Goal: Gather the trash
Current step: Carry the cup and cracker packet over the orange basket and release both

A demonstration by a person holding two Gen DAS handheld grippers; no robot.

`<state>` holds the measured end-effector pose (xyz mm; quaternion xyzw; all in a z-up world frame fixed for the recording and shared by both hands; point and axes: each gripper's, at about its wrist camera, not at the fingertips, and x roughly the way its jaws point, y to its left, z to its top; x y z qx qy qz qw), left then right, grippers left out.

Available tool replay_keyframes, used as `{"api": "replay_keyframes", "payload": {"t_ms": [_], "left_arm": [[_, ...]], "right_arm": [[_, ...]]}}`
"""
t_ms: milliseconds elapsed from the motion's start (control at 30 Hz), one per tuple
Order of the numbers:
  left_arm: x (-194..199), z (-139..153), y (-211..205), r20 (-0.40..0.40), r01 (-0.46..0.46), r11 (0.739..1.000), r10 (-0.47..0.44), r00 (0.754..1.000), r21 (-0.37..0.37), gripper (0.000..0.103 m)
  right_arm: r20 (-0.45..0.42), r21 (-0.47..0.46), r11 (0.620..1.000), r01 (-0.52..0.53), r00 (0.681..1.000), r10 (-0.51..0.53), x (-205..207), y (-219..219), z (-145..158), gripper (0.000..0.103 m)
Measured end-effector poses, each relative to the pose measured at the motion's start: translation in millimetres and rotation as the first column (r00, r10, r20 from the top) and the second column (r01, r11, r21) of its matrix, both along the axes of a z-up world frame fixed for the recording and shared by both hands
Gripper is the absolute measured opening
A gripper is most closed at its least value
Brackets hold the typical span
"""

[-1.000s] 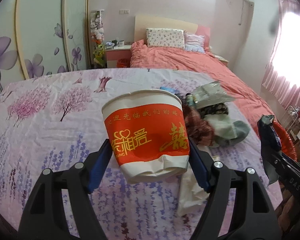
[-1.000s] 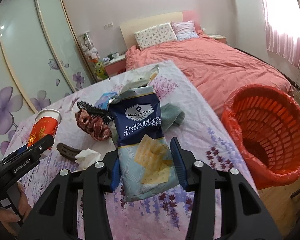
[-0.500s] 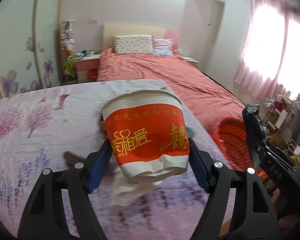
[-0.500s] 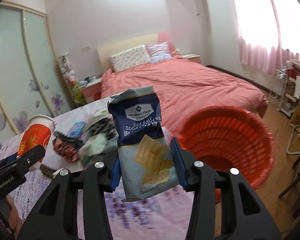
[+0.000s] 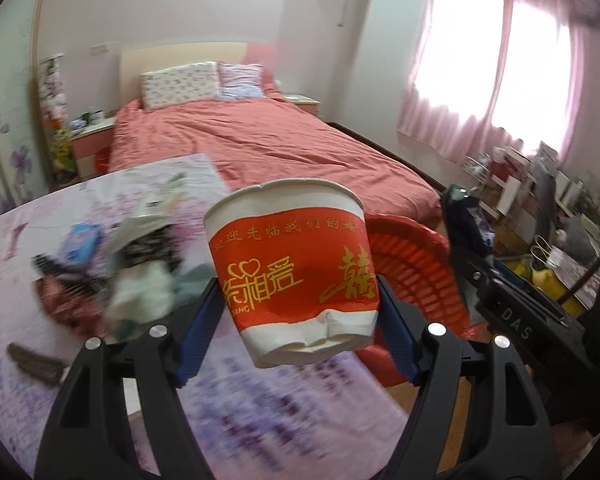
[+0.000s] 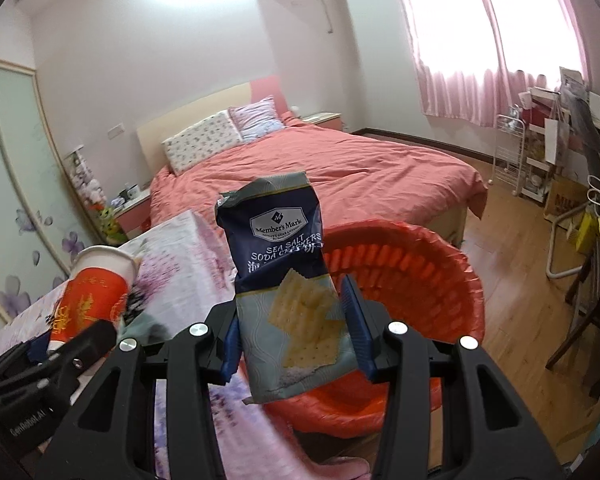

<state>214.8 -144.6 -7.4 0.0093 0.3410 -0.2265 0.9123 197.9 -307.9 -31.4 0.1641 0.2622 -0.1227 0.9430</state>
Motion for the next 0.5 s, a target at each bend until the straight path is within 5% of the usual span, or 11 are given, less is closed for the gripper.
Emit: {"api": "replay_keyframes", "payload": {"t_ms": [500], "left_arm": [[52,-43,-90,-0.076,0.14,0.99,-0.138,0.988,0.024,0.072]], "right_arm": [[-0.013,0.083,0.993,0.08,0.997,-0.079,12,-52,-18,0.045]]}}
